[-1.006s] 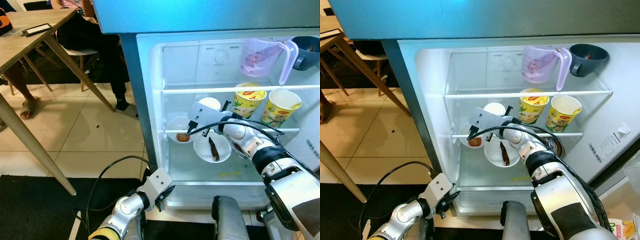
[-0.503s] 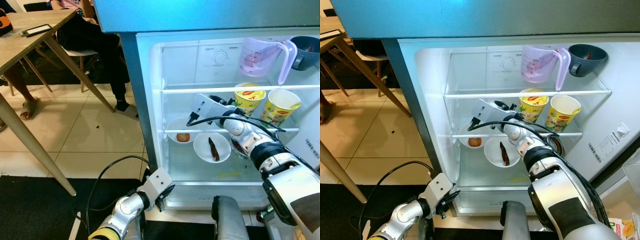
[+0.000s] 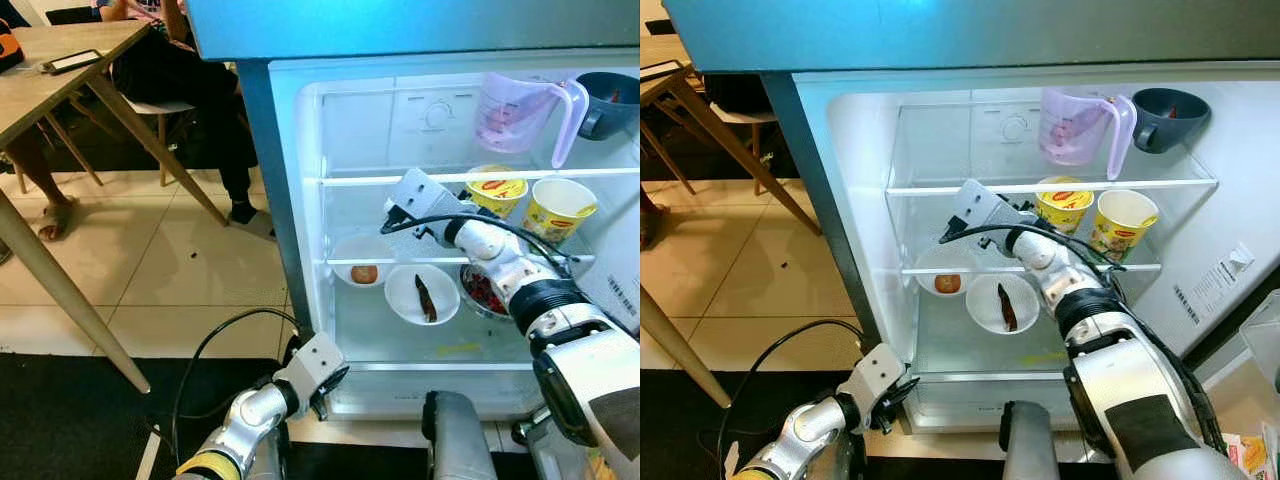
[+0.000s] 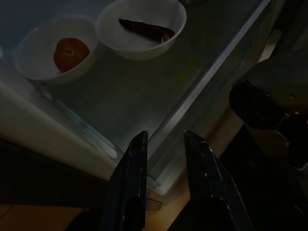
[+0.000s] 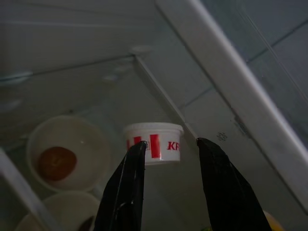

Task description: Restocking fridge

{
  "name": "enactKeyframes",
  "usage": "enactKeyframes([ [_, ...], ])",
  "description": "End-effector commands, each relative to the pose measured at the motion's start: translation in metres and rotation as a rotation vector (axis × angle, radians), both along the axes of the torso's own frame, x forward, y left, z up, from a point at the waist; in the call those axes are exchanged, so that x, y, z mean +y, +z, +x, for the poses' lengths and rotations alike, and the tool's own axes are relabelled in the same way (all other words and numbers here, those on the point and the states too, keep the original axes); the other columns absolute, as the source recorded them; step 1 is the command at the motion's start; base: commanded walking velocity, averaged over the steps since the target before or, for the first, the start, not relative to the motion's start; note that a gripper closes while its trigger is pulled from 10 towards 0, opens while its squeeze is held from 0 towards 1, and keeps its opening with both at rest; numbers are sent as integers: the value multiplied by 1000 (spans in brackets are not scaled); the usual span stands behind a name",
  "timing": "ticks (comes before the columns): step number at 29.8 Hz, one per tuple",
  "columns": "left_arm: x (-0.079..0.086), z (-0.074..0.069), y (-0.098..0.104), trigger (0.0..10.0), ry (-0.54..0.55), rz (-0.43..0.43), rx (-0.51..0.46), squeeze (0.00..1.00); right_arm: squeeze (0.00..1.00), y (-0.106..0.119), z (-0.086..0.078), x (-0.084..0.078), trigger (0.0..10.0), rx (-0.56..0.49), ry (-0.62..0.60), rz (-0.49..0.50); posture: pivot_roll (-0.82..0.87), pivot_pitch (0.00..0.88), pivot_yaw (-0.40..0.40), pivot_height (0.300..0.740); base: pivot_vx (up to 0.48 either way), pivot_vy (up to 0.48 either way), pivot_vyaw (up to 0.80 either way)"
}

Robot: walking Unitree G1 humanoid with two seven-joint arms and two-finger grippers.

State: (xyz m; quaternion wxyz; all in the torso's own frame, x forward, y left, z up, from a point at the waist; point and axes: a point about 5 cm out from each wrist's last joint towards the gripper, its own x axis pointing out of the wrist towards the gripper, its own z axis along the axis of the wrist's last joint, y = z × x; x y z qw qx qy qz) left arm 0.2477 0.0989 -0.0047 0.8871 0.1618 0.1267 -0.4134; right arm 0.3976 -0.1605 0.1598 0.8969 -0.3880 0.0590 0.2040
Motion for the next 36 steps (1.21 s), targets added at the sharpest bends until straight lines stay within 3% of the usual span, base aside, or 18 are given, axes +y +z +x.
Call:
enactKeyframes([
  [1,1,-1,-2,10000,3,4,8,0,0,-4,-3,-1,10000,28,26,36,-14,0,37,535,0,0,0],
  [9,3,0,-3,10000,14,4,11,0,0,-29,-19,-26,10000,130,26,103,-13,0,34,535,0,0,0],
  [19,6,-1,-5,10000,36,-8,29,0,0,-53,-30,-38,10000,207,-67,252,-17,0,36,535,0,0,0],
  [21,15,-1,-8,10000,106,-42,60,0,0,-82,-48,-44,10000,281,-154,431,-15,0,31,545,0,0,0],
  [24,18,-2,-8,10000,124,-48,67,0,0,-89,-52,-45,10000,299,-171,461,-15,0,31,550,0,0,0],
  [30,46,-18,-25,10000,235,-34,145,0,0,-136,-88,-51,10000,425,-320,612,-1,0,18,579,0,0,0],
  [36,53,-32,-32,10000,247,-56,179,0,0,-152,-103,-51,10000,467,-360,671,6,0,15,598,0,0,0],
])
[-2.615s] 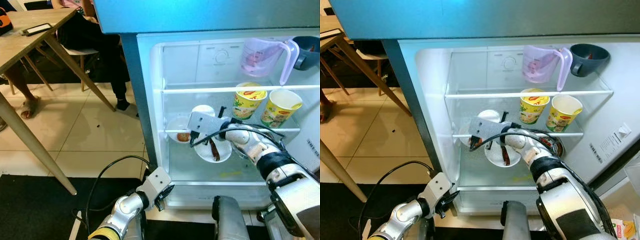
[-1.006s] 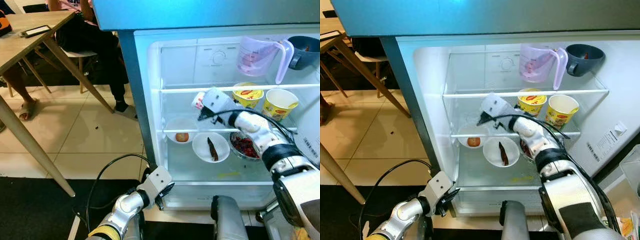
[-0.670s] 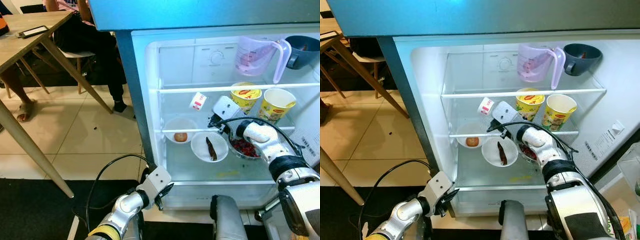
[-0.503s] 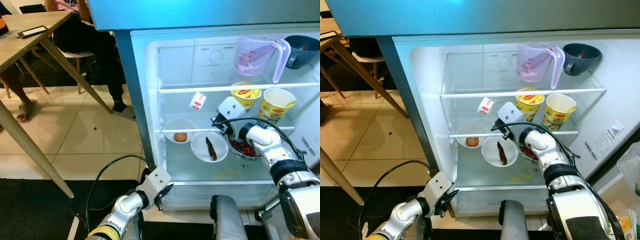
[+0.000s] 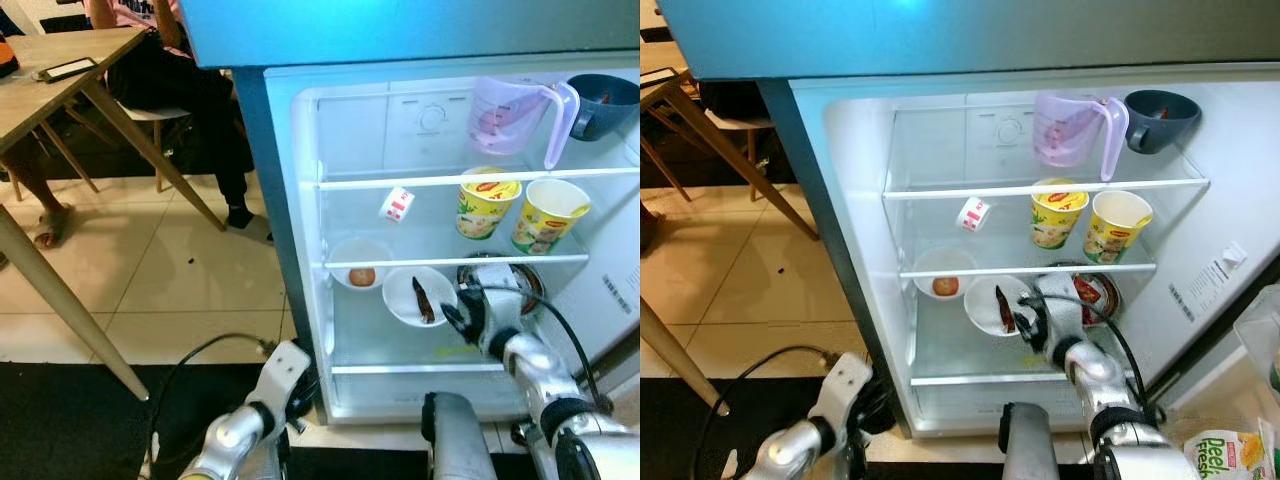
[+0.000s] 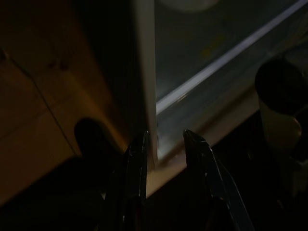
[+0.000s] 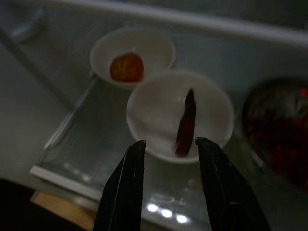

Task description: Restocking fridge

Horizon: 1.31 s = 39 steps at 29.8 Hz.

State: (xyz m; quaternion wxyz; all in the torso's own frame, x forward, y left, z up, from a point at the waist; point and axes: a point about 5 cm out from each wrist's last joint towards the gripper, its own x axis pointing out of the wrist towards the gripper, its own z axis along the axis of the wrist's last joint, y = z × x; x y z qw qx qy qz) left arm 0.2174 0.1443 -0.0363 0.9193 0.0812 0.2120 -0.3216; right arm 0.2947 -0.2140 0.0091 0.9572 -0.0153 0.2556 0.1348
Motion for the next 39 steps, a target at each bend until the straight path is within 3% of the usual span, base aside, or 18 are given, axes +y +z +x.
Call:
enactKeyframes([
  [1,9,-5,-1,10000,-1,-5,6,0,0,-5,-3,3,10000,18,-10,28,7,0,15,603,0,0,0],
  [5,15,-15,-8,10000,-18,34,34,0,0,-15,-14,5,10000,63,-18,29,9,0,15,618,0,0,0],
  [9,43,-30,-18,10000,172,36,109,0,0,-36,-35,5,10000,163,-51,20,12,0,20,637,0,0,0],
  [11,48,-32,-20,10000,203,40,120,0,0,-38,-38,6,10000,173,-55,21,13,0,20,642,0,0,0],
  [12,72,-42,-25,10000,365,44,183,0,0,-46,-48,7,10000,213,-71,25,16,0,21,652,0,0,0],
  [16,88,-52,-29,10000,488,30,232,0,0,-53,-55,7,10000,246,-93,33,15,0,23,661,0,0,0],
  [18,88,-52,-29,10000,488,30,232,0,0,-53,-55,7,10000,246,-93,33,15,0,23,661,0,0,0],
  [19,99,-61,-32,10000,561,31,260,0,0,-56,-59,7,10000,259,-98,27,16,0,24,666,0,0,0],
  [20,99,-61,-32,10000,561,31,260,0,0,-56,-59,7,10000,259,-98,27,16,0,24,666,0,0,0],
  [22,121,-81,-36,10000,729,38,319,0,0,-62,-69,5,10000,291,-120,21,22,0,21,676,0,0,0],
  [23,121,-81,-36,10000,729,38,319,0,0,-62,-69,5,10000,291,-120,21,22,0,21,676,0,0,0],
  [24,132,-99,-41,10000,814,62,378,0,0,-68,-78,4,10000,318,-133,22,23,0,20,686,0,0,0],
  [26,133,-106,-43,10000,834,71,400,0,0,-69,-81,4,10000,329,-140,20,23,0,20,691,0,0,0],
  [27,134,-119,-48,10000,878,83,455,0,0,-73,-86,2,10000,347,-156,17,23,0,20,700,0,0,0],
  [28,134,-123,-49,10000,889,87,470,0,0,-73,-88,2,10000,352,-161,17,22,0,20,705,0,0,0],
  [39,126,-144,-59,10000,953,91,578,0,0,-87,-112,-2,10000,450,-212,12,26,0,12,740,0,0,0],
])
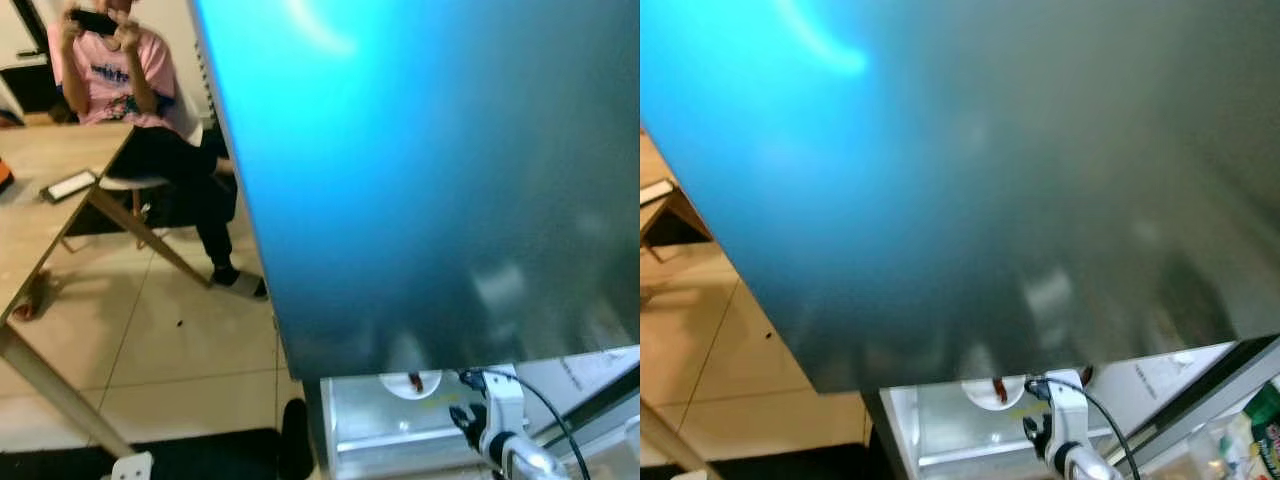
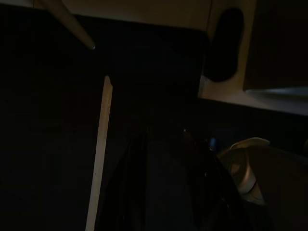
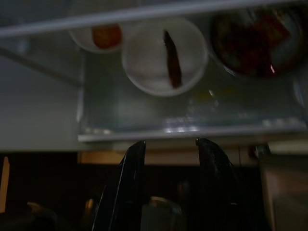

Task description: Restocking fridge

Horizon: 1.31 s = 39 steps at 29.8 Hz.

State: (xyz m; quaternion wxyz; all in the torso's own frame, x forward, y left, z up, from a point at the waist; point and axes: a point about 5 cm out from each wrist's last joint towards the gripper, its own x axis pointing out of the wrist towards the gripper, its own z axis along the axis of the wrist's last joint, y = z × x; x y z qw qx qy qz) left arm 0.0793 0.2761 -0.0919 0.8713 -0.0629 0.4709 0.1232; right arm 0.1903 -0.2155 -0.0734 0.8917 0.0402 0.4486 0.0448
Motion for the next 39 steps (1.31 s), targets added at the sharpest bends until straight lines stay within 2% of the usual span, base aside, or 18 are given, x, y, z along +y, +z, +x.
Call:
enactKeyframes([
  [1,-6,-7,-5,10000,30,-21,35,0,0,-6,-12,-1,10000,46,-32,3,29,0,12,740,0,0,0],
  [3,-7,-8,-5,10000,38,-23,46,0,0,-8,-15,-1,10000,58,-40,2,28,0,15,740,0,0,0],
  [5,-11,-7,-7,10000,55,-30,62,0,0,-13,-25,1,10000,99,-35,-6,30,0,11,740,0,0,0],
  [9,-15,-4,-8,10000,57,-37,68,0,0,-16,-31,3,10000,124,-17,-15,28,0,8,740,0,0,0],
  [14,-23,6,-9,10000,46,-43,72,0,0,-18,-32,4,10000,158,-2,-71,20,0,8,740,0,0,0],
  [21,-25,13,-10,10000,49,-42,89,0,0,-17,-29,5,10000,156,20,-82,16,0,14,740,-71,0,0],
  [39,-33,4,-15,10000,58,-55,141,0,0,-18,-32,5,10000,178,69,-121,25,0,-3,740,-339,0,0],
])
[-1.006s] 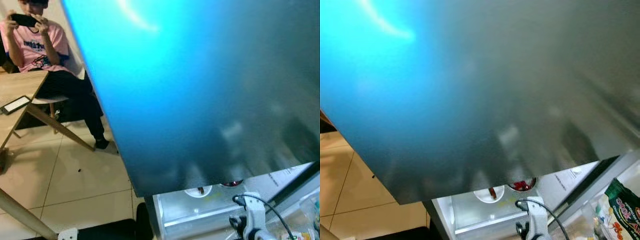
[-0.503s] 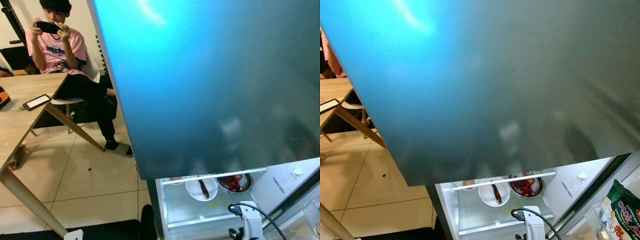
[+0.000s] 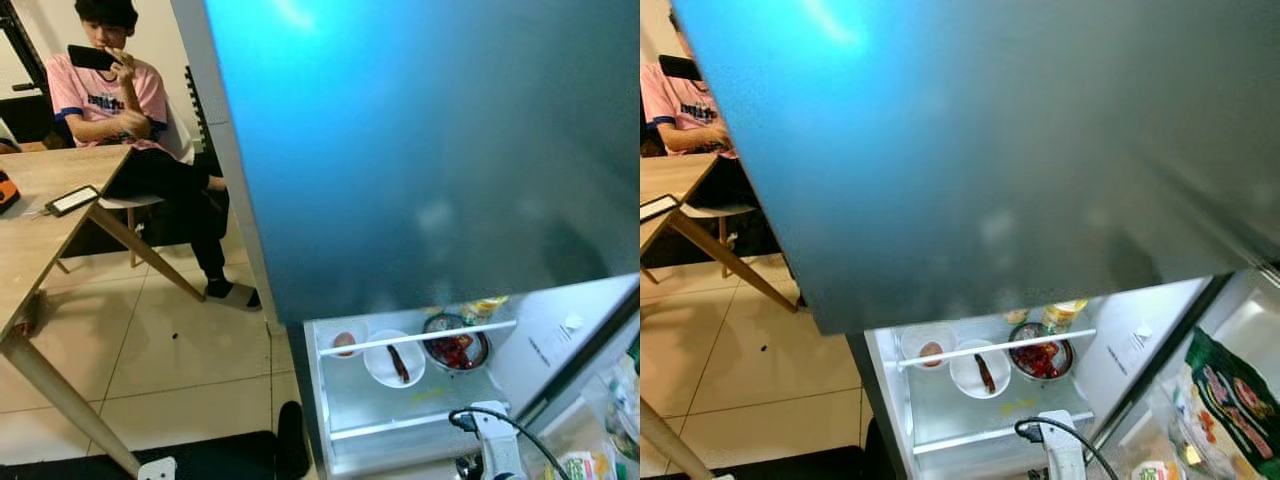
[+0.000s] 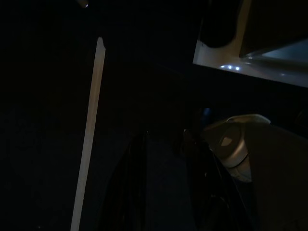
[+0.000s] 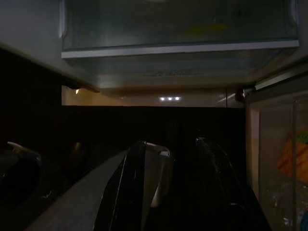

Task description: Restocking fridge

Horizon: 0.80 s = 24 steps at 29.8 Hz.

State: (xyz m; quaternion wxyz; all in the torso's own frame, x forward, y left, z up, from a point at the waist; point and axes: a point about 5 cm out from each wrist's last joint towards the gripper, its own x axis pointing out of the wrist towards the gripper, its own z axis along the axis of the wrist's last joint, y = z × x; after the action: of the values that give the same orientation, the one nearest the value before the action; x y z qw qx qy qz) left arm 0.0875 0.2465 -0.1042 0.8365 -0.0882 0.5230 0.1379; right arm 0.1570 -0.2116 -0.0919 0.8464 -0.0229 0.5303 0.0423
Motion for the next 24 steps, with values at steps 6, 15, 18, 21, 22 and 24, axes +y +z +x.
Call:
enactKeyframes([
  [6,-4,-6,-3,10000,1,-5,30,0,0,0,2,2,10000,-1,4,-3,24,0,3,740,-374,0,0],
  [15,-4,-9,-3,10000,-5,-4,37,0,0,-2,-5,2,10000,19,8,-8,30,0,4,740,-382,0,0],
  [18,-4,-10,-3,10000,-6,-4,40,0,0,-3,-6,2,10000,23,11,-10,29,0,5,740,-391,0,0],
  [21,-5,-11,-4,10000,-8,-5,44,0,0,-3,-7,2,10000,29,16,-12,29,0,4,740,-394,0,0],
  [22,-5,-11,-4,10000,-8,-5,44,0,0,-3,-7,2,10000,29,16,-12,29,0,4,740,-394,0,0],
  [24,-5,-11,-4,10000,-11,-6,46,0,0,-3,-7,2,10000,30,18,-12,29,0,3,740,-401,0,0],
])
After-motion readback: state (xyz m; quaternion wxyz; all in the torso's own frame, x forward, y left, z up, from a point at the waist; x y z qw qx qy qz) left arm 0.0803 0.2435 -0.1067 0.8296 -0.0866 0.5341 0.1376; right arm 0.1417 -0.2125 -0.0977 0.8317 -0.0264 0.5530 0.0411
